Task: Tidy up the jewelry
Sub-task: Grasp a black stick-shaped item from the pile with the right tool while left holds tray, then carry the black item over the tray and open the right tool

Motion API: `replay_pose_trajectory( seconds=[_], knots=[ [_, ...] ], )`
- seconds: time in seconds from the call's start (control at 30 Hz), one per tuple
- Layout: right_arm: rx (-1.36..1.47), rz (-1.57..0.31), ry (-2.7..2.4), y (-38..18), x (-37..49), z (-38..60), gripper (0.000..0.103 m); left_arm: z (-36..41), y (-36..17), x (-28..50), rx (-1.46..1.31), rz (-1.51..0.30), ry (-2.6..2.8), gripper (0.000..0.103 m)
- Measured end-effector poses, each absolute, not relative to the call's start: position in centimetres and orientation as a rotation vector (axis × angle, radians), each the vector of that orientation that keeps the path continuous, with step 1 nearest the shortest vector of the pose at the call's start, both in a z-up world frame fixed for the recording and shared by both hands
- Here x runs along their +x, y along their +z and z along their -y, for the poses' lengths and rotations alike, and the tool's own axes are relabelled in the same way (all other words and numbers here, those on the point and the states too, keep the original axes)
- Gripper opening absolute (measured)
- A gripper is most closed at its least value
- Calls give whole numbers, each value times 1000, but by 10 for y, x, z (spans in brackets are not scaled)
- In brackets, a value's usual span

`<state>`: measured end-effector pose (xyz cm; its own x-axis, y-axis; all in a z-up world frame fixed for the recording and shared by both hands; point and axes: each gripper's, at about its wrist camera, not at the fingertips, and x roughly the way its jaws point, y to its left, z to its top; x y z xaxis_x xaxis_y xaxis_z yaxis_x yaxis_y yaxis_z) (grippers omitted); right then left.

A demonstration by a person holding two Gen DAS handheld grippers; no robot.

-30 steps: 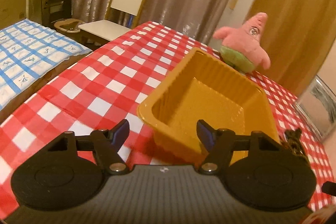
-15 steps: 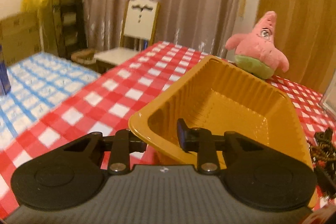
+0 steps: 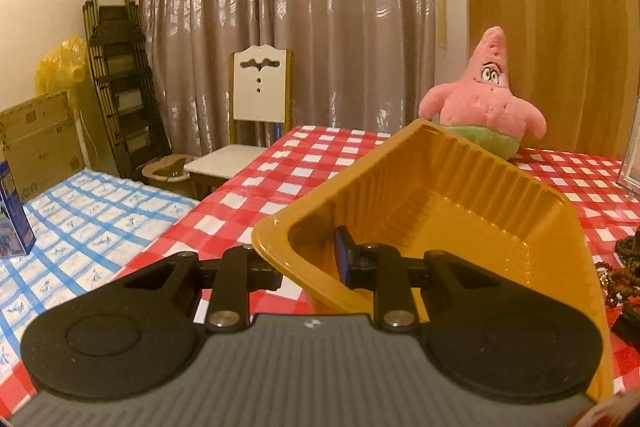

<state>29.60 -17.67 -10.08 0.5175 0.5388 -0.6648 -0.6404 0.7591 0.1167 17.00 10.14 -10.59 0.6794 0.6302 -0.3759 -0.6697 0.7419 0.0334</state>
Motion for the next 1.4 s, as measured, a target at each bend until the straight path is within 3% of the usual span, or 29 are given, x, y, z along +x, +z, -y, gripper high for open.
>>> replay_pose_trajectory(
  seconds=[0.3,0.63,0.7,0.77,1.1,1.4],
  knots=[
    [-272,-691,834,-107,294,156,33,-86,-99,158,-63,-390,762,22],
    [-488,-664,886,-137,303,130,29,-76,-94,156,-26,-396,754,22],
    [-531,-655,892,-140,300,126,22,-75,-94,156,-18,-397,752,22],
    [-535,-668,883,-142,301,123,22,-75,-93,155,-14,-398,745,22],
    [-96,-847,815,-116,328,146,22,-76,-91,155,18,-412,717,22],
    [97,-812,999,-86,311,118,22,-80,-91,157,22,-432,735,22]
  ],
)
